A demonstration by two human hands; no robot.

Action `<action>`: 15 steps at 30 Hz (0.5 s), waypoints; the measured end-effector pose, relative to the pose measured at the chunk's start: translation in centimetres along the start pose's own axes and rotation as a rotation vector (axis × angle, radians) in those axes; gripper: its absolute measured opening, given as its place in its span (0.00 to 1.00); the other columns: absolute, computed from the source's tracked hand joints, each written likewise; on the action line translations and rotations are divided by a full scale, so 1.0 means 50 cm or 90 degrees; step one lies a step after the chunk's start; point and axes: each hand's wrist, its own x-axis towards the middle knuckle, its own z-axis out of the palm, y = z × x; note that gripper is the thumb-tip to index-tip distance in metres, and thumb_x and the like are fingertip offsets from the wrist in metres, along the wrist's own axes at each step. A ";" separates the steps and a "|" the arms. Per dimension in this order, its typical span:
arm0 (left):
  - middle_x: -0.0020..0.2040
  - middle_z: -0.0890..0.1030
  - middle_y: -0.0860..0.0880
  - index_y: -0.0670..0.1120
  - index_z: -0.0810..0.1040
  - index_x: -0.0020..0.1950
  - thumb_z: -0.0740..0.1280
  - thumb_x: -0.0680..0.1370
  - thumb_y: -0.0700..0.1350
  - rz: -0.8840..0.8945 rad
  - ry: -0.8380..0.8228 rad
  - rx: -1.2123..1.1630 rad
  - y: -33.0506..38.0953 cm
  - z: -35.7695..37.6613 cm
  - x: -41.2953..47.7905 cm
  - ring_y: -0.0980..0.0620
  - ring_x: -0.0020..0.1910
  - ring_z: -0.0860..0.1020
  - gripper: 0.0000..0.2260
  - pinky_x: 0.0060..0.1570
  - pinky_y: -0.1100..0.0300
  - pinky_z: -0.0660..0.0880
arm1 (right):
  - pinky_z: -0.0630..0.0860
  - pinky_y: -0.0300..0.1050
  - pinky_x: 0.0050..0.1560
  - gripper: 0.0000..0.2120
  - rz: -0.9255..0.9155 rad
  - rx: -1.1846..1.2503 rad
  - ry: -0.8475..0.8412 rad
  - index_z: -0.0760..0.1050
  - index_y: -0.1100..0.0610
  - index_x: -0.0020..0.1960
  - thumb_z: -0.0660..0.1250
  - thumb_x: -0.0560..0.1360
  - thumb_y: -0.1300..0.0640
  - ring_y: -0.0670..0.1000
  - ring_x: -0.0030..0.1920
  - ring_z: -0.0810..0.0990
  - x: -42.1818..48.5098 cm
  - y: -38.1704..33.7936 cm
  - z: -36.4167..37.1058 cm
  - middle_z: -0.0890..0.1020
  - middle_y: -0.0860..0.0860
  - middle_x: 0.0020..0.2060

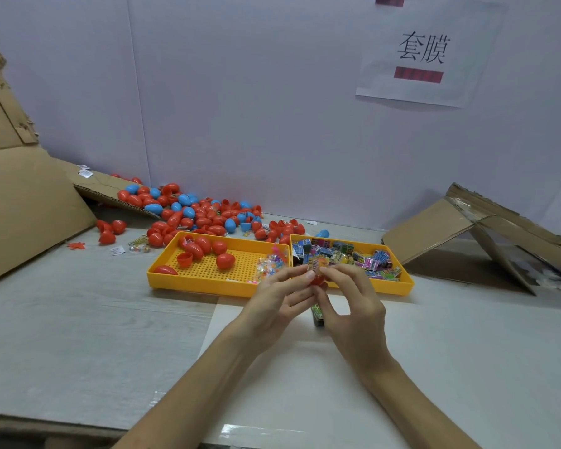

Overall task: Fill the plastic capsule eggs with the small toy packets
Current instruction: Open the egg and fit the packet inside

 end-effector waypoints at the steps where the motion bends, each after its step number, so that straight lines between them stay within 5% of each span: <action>1: 0.59 0.84 0.39 0.37 0.76 0.67 0.74 0.74 0.39 -0.004 -0.010 -0.006 0.001 0.000 0.000 0.43 0.59 0.83 0.22 0.55 0.55 0.81 | 0.71 0.29 0.62 0.13 0.010 0.000 0.005 0.81 0.66 0.56 0.74 0.73 0.63 0.48 0.54 0.80 0.000 0.000 -0.001 0.82 0.57 0.51; 15: 0.62 0.82 0.38 0.38 0.76 0.68 0.73 0.76 0.41 -0.039 -0.035 -0.014 0.003 0.001 -0.007 0.44 0.61 0.82 0.21 0.56 0.56 0.81 | 0.75 0.35 0.63 0.16 0.009 0.017 0.024 0.81 0.65 0.59 0.76 0.73 0.61 0.47 0.57 0.82 -0.007 0.011 0.003 0.85 0.53 0.53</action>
